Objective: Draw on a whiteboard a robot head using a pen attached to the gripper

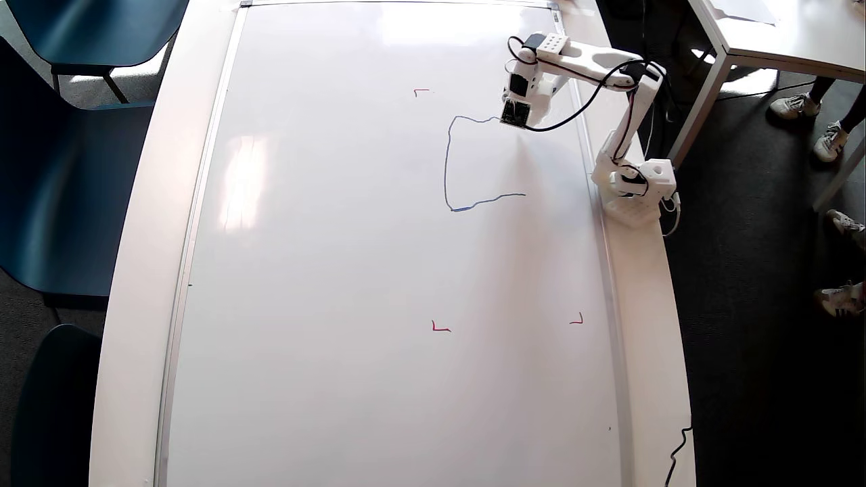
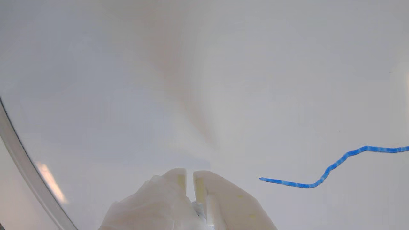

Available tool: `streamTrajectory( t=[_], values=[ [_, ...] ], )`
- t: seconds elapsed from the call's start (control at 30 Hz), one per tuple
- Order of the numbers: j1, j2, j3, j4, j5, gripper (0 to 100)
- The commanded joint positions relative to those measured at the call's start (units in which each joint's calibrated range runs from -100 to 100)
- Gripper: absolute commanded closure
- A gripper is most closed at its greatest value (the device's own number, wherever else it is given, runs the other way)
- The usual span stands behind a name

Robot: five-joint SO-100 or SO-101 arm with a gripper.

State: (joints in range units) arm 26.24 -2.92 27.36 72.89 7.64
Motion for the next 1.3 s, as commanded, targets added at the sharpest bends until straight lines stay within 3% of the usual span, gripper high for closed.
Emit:
streamTrajectory(
  t=[0.0, 0.6, 1.27],
  values=[
    [-1.2, -3.5, 1.6, 0.4, 0.5, 99],
    [-3.5, -2.7, 1.8, -0.3, 0.4, 99],
    [-12.4, -2.7, 6.4, -0.3, -0.1, 99]
  ],
)
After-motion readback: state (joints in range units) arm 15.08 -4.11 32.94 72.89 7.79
